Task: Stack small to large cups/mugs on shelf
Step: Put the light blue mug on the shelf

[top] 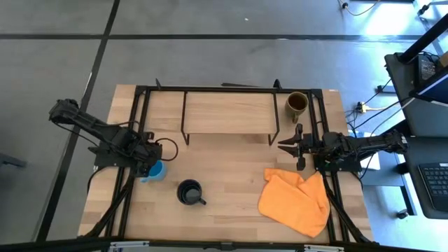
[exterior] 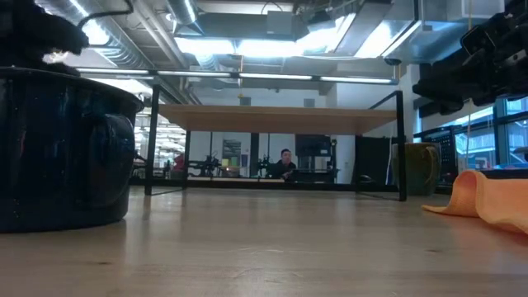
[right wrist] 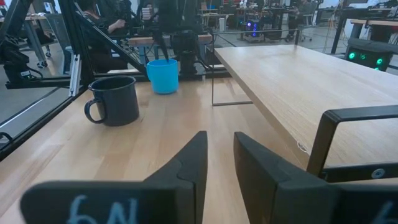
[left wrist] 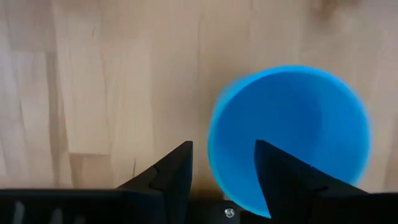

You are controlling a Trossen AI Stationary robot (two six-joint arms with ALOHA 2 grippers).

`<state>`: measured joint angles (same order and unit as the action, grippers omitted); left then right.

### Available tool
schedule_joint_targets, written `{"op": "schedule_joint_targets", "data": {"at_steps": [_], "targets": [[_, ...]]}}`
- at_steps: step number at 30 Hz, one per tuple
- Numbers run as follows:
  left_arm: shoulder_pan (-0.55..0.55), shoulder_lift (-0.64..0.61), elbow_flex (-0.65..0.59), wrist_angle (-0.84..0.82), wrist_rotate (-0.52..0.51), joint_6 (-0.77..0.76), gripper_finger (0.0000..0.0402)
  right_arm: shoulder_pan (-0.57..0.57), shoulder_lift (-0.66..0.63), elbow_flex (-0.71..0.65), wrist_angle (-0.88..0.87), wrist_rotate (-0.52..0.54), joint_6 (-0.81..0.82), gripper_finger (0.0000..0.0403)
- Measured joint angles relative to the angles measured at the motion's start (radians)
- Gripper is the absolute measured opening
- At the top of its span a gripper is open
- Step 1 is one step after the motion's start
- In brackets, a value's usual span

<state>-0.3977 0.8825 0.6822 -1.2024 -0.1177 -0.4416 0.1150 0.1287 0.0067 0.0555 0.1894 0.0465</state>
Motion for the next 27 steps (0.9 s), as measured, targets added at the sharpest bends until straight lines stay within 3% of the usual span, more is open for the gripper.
{"op": "schedule_joint_targets", "data": {"at_steps": [8, 19, 27], "targets": [[0.000, 0.000, -0.025, 0.049, -0.037, -0.072, 0.0163, 0.000, 0.000, 0.000, 0.000, 0.000, 0.001, 0.0081], [0.000, 0.000, -0.025, 0.046, -0.012, -0.153, 0.0160, 0.000, 0.000, 0.000, 0.000, 0.000, 0.000, 0.0081], [0.000, 0.000, -0.025, 0.023, -0.007, -0.206, 0.0105, 0.000, 0.000, 0.000, 0.000, 0.000, 0.001, 0.0081]]}}
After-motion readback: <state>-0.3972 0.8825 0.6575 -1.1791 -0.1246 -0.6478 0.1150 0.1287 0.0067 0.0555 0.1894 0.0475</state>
